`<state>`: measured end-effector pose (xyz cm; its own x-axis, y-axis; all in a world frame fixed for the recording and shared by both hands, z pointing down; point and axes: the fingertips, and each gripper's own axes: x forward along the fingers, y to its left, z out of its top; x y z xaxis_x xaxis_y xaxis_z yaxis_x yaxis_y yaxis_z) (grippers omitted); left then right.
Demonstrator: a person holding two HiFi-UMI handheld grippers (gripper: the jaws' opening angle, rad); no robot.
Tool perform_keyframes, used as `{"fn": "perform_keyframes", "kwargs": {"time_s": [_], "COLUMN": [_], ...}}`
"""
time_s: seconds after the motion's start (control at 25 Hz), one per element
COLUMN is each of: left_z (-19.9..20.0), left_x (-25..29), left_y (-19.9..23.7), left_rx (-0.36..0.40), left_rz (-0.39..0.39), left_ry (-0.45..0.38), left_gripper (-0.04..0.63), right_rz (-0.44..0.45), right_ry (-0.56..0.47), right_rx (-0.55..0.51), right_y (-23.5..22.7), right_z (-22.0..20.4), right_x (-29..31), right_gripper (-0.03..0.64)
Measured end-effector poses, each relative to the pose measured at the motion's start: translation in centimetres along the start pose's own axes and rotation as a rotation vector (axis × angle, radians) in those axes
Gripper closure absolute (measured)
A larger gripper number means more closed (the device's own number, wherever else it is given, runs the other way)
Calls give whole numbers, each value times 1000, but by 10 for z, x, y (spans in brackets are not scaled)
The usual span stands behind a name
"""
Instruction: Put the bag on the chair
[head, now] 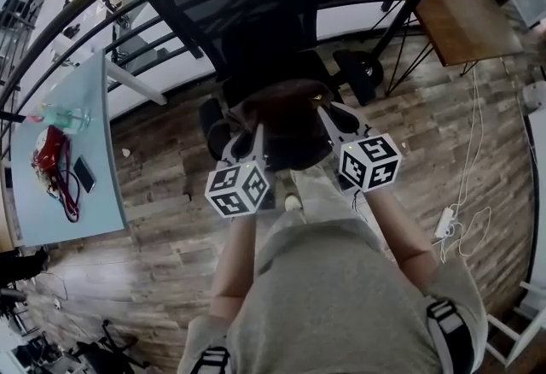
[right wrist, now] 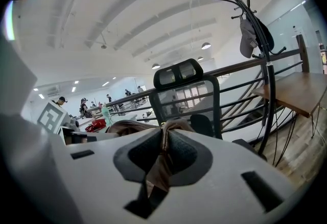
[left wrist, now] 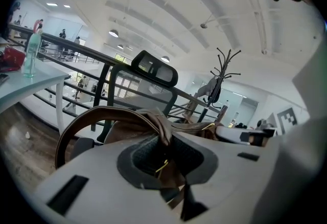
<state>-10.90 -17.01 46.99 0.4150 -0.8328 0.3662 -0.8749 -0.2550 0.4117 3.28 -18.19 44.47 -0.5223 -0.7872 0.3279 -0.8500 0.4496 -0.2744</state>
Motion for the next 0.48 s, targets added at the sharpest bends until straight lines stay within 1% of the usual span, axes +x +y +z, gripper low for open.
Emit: {"fn": "perform_keyframes", "kwargs": {"time_s": [0.24,0.48], "left_z": [-4,-17], "left_x": [36,77], "left_y": [16,37], "left_rx": [-16,-47], "left_rz": [16,39], "left_ry": [5,35], "left_gripper": [546,546], "right_rz": [14,25], "right_ry": [41,79], "right_rx": [2,29], "right_y": [-25,-54], "right_z": [-6,-18], "right_x": [36,77], "right_gripper": [584,584]}}
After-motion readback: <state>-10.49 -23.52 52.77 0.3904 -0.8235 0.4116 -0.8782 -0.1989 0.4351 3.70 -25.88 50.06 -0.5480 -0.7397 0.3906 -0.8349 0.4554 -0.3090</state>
